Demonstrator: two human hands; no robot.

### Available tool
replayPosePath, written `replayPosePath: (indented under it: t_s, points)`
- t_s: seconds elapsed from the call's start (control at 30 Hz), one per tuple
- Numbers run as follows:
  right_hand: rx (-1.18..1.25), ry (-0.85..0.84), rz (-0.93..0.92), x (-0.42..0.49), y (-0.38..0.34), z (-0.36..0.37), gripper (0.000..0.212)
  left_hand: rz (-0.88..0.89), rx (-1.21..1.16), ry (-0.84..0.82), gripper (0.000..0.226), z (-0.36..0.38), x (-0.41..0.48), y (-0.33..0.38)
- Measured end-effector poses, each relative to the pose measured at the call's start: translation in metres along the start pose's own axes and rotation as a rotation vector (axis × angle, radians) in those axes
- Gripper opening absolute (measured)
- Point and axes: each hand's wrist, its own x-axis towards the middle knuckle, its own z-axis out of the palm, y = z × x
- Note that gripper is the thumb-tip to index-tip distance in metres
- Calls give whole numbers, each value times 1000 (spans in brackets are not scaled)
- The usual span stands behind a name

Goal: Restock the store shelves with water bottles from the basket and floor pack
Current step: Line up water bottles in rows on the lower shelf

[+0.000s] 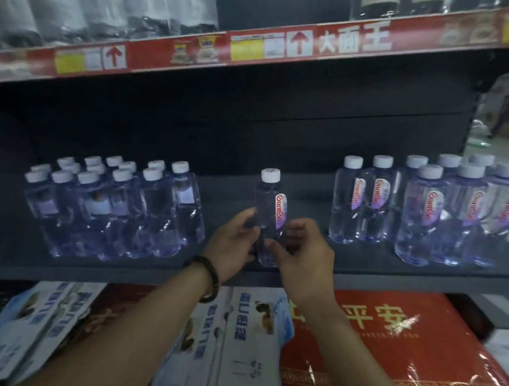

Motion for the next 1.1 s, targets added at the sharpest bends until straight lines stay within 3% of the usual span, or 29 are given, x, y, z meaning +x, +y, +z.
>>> replayPosePath:
  t_s: [0.27,0.47,0.63,0.8,1.1]
  points:
    - [-200,219,-69,-3,19,-61,44,-46,-13,-221,30,62,19,32]
    - [-355,347,-83,2,35,-100,44,-22,3,-296,32,110,29,45]
    - [-423,382,-50,9,41,-121,47,4,27,-251,31,142,35,50]
    - [-433,391,-21,18,46,-130,47,-90,-61,-137,23,161,49,48]
    - [-496,448,29,19,43,-128,47,-74,-13,-112,14,172,50,49]
